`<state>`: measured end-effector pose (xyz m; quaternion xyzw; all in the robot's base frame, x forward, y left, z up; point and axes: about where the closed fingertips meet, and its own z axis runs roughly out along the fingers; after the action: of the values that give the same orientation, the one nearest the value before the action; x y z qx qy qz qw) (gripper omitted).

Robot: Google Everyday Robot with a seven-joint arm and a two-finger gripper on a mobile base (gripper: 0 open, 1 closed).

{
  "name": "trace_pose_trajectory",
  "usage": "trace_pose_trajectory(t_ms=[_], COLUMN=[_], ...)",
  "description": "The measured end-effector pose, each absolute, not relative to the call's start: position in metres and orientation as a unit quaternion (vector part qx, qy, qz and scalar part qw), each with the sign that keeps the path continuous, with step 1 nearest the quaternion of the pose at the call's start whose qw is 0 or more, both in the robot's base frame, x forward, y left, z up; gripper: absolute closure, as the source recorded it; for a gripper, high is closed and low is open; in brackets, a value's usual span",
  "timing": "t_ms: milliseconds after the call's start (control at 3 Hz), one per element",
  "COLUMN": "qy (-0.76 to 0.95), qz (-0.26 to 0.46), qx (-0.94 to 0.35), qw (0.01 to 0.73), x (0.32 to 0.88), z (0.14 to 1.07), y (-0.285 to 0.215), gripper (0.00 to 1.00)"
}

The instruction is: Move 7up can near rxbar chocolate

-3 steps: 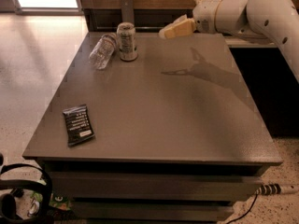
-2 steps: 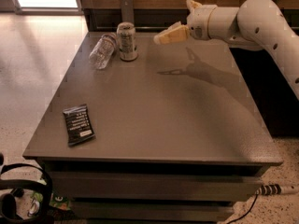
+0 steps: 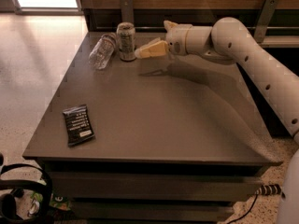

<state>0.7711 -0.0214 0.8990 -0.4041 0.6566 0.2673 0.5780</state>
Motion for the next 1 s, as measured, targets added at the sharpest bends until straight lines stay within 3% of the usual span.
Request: trace_pose_trajectory(t_ms=[333,1000], qy=[0.644,0.640], qz=[0.329,0.308], qx=[-0.393,-0.400], qw=[0.568,0.579], x=[0.776,0.784], z=[0.879,0.880], y=[0.026,0.047], gripper=[0.00,0.00])
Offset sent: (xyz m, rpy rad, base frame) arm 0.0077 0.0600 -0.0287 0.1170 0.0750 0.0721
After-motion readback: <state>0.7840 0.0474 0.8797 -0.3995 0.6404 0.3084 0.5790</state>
